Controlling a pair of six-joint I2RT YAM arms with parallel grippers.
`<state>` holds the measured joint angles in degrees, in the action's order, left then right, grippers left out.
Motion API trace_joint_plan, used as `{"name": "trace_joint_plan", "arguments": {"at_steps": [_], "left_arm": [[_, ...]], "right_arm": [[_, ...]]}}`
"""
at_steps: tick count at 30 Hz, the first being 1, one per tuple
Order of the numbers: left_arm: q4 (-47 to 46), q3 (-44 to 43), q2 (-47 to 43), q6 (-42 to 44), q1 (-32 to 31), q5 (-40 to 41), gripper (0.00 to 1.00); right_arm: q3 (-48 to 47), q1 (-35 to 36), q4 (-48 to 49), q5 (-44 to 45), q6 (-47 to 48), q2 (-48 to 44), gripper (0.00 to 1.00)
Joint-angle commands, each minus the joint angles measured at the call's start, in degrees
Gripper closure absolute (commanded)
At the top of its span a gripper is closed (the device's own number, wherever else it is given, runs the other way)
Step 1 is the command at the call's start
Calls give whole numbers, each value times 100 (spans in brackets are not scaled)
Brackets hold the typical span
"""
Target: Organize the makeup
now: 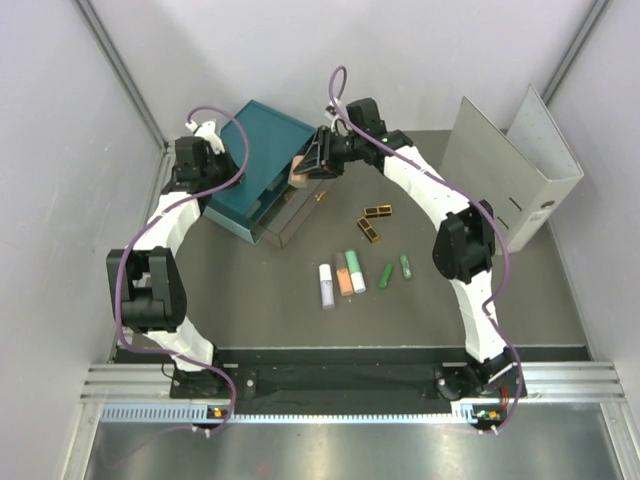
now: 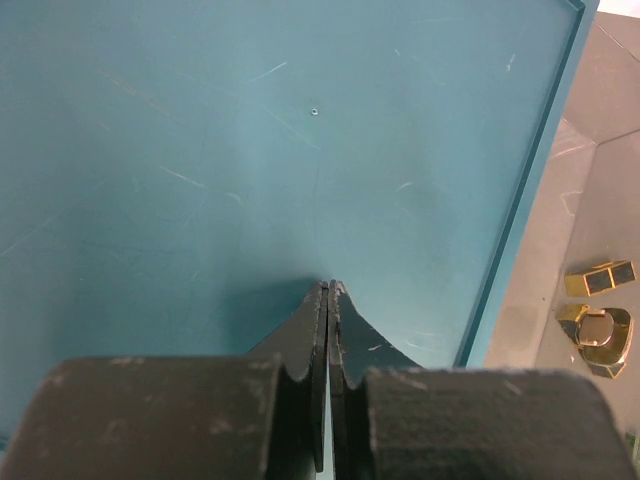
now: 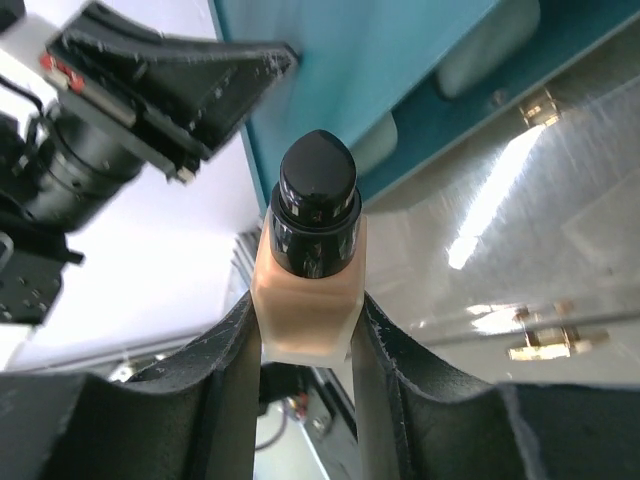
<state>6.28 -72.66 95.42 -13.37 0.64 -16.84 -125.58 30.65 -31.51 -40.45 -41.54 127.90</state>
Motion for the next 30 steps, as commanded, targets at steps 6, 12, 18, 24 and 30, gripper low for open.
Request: {"name": "trace_joint_plan", "arguments": {"at_steps": [6,12,18,24,30], "left_arm": [[1199,367,364,-43,-47,-197,100],[1217,279,355,-61,-47,-197,100],[1261,95,364,-52,-47,-162,100],[1314,42,355,-52,-47,-118,100],[1323,42,364,-87,-56,-74,100]], "right_arm": [[42,116,892,-51,-768,297,89],[183,160,945,-130,-891,350,71],[183,151,1137,-314,-1022,429,50],[183,142,1208,-543,-1154,605,42],[148,116,1524,-745,-1172,526,41]]}}
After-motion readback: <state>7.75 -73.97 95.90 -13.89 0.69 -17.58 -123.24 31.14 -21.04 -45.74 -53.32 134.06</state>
